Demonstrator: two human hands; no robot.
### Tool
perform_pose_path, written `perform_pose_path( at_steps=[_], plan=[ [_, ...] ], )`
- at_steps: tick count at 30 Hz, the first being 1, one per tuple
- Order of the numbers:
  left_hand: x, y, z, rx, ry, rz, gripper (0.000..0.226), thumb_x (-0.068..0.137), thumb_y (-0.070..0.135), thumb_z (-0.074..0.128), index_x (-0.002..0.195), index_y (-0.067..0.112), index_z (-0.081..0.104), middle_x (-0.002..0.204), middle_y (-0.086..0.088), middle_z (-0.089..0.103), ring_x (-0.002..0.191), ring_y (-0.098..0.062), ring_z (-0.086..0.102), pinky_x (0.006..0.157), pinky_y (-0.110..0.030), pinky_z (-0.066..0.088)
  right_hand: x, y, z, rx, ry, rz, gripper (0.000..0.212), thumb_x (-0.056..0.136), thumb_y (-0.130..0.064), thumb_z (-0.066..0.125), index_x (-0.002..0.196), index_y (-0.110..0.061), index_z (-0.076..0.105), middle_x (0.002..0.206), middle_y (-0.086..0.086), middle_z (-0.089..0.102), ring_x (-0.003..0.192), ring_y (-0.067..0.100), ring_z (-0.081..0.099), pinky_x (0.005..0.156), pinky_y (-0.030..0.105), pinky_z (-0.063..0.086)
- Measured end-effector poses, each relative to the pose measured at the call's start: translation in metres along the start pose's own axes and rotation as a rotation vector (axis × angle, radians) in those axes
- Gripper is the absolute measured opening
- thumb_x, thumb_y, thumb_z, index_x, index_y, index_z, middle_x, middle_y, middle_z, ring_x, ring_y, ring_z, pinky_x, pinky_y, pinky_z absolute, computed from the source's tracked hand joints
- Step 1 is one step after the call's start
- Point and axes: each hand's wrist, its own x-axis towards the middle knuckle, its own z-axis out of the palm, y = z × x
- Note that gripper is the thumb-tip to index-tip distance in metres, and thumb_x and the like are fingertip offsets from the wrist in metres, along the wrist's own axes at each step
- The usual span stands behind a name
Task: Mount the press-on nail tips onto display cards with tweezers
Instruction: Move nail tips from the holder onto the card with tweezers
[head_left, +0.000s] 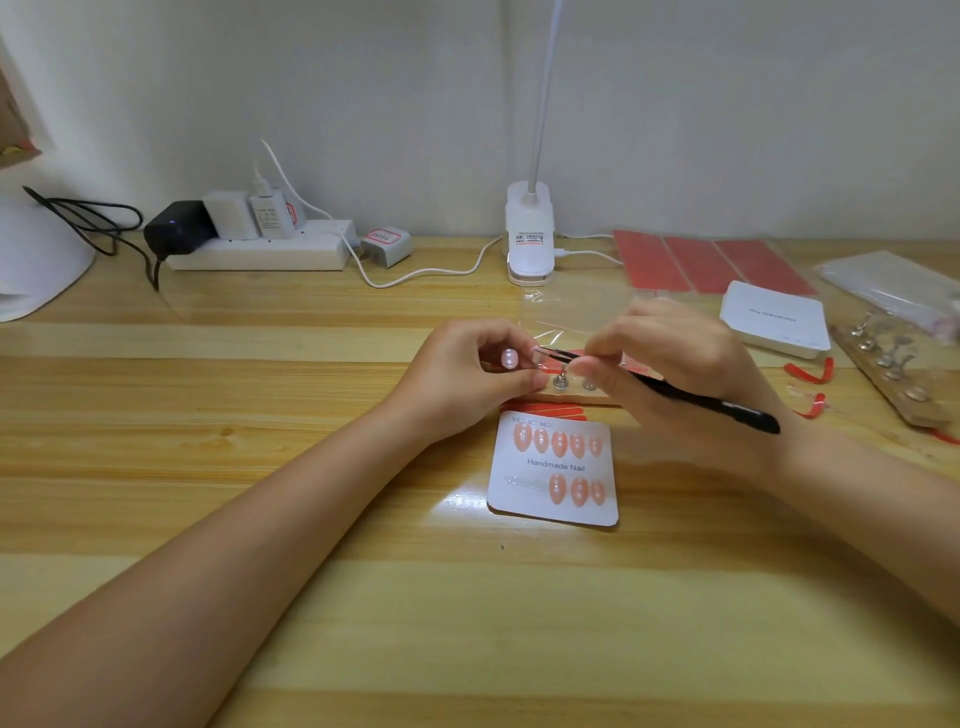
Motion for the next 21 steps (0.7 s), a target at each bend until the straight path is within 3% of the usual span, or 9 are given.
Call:
perform_pose_path(
  at_steps=[2, 8, 21],
  plan=[
    [0.0, -0.0004, 0.0, 0.008, 0.004, -0.003, 0.021, 0.072, 0.007, 0.077, 0.071, 0.023, 0.063, 0.066, 0.016, 0.056, 0.055, 0.012, 0.05, 0.057, -0.003, 0.035, -0.0073, 0.002, 0.0008, 0.049, 0.13, 0.038, 0.029, 0.088, -0.022, 0.056, 0.075, 0.002, 0.066, 0.063, 0.01, 0.061, 0.055, 0.023, 0.054, 0.055, 0.031, 0.044],
    [0.0001, -0.0001, -0.0001, -0.003, 0.01, -0.019, 0.026, 0.072, 0.008, 0.077, 0.07, 0.029, 0.061, 0.065, 0.019, 0.057, 0.056, 0.013, 0.051, 0.057, -0.003, 0.036, -0.0041, -0.0012, 0.0038, 0.115, 0.196, 0.182, 0.023, 0.09, -0.018, 0.056, 0.076, -0.002, 0.063, 0.064, 0.004, 0.06, 0.063, 0.01, 0.05, 0.059, 0.011, 0.039],
    [0.0001, 0.0007, 0.0012, 0.002, 0.026, -0.04, 0.021, 0.072, 0.008, 0.077, 0.074, 0.025, 0.063, 0.072, 0.015, 0.061, 0.06, 0.01, 0.054, 0.063, -0.007, 0.043, -0.0041, -0.0004, 0.0095, 0.115, 0.208, 0.189, 0.024, 0.092, -0.016, 0.057, 0.073, 0.0, 0.059, 0.061, 0.006, 0.058, 0.058, 0.014, 0.05, 0.054, 0.021, 0.039]
  ],
)
